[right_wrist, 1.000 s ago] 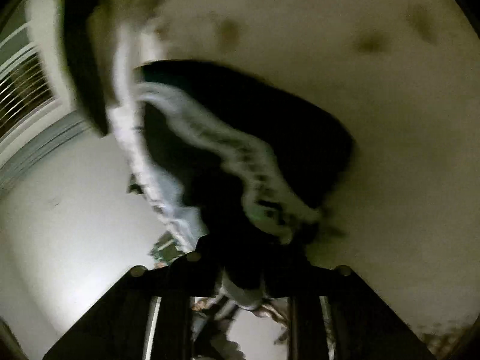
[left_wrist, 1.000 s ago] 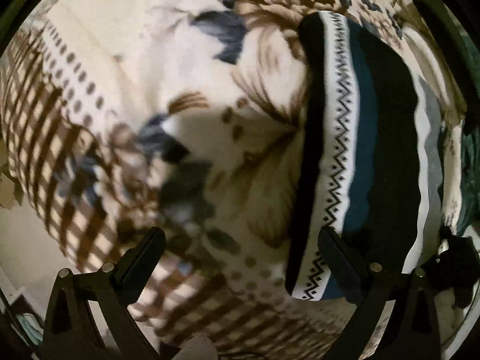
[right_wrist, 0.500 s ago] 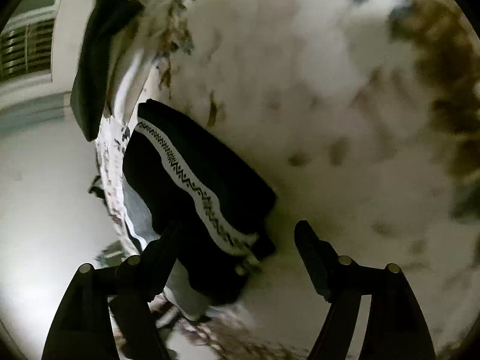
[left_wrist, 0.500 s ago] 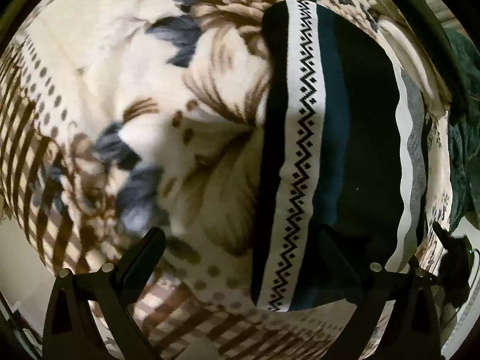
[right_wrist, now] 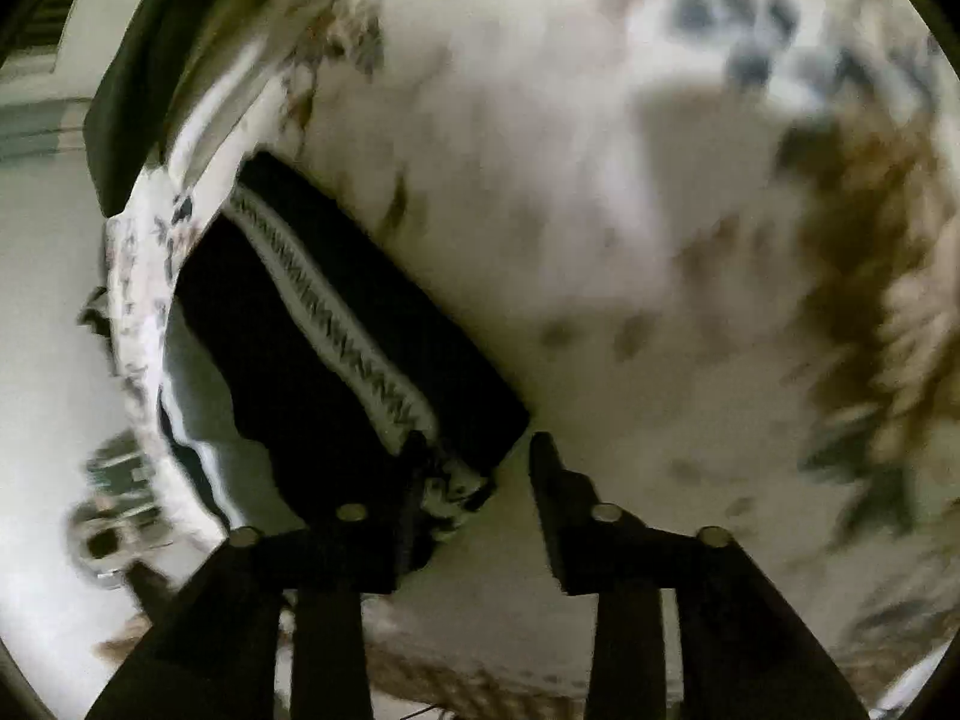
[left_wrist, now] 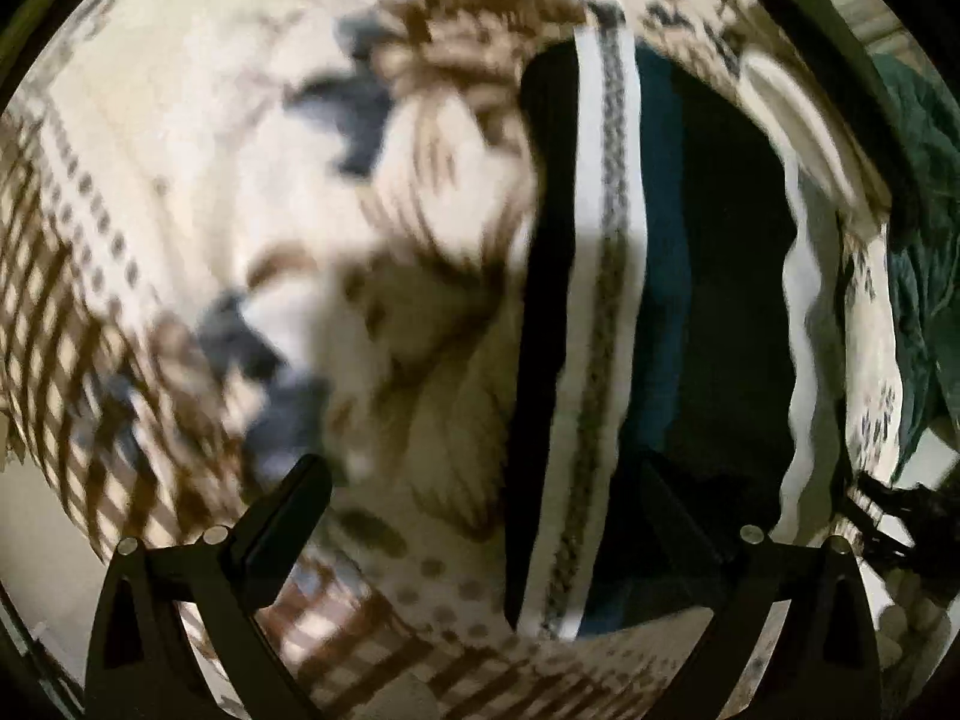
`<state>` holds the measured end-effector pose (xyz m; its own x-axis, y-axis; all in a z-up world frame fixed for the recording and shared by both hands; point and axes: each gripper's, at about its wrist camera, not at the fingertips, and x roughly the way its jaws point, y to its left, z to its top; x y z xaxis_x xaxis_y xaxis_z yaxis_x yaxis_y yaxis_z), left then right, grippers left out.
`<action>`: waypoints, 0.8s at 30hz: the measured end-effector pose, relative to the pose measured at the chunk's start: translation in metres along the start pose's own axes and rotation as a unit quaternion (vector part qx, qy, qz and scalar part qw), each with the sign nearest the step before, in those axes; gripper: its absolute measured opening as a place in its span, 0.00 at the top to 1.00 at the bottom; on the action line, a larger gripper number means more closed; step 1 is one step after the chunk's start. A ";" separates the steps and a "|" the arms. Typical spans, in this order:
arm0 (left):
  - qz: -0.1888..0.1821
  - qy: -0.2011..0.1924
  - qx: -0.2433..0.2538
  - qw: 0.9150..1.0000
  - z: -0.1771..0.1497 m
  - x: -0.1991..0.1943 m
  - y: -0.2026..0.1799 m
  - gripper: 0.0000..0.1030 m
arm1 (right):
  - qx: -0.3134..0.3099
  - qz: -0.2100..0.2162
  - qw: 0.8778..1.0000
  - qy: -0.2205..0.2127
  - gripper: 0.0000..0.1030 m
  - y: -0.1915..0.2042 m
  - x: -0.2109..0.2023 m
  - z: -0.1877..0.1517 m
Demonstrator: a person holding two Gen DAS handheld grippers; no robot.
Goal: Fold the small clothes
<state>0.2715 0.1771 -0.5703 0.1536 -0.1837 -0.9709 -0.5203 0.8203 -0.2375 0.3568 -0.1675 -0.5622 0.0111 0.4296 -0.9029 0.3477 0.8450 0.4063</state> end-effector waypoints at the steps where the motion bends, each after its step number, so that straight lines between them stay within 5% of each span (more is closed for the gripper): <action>1: 0.002 -0.009 0.000 1.000 0.007 -0.002 -0.001 0.00 | -0.016 -0.005 1.000 -0.023 0.43 0.008 -0.013 0.003; 3: 0.003 -0.032 -0.007 0.999 0.028 -0.005 -0.001 0.00 | -0.054 -0.007 0.997 -0.062 0.26 0.031 -0.030 0.015; 10: 0.015 -0.080 -0.002 0.997 0.109 0.018 -0.004 0.00 | -0.157 0.034 0.987 -0.016 0.26 0.116 0.059 0.112; 11: 0.017 -0.077 0.000 0.997 0.116 0.022 -0.005 0.00 | -0.169 0.062 0.984 0.012 0.30 0.125 0.078 0.126; 13: 0.021 -0.070 0.003 0.997 0.139 0.028 0.004 0.00 | -0.196 0.067 0.978 0.025 0.85 0.140 0.094 0.137; 19: 0.012 -0.063 -0.019 0.998 0.147 0.038 0.012 0.00 | -0.246 0.059 0.966 -0.057 0.86 0.163 0.065 0.138; 24: 0.006 -0.063 -0.017 0.998 0.135 0.031 0.013 0.00 | -0.248 0.029 0.967 -0.046 0.84 0.160 0.077 0.140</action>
<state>0.3831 0.2557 -0.5998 0.2494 -0.1023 -0.9630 -0.5500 0.8035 -0.2278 0.5442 -0.0442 -0.5862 0.1077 0.4698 -0.8762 -0.1477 0.8791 0.4532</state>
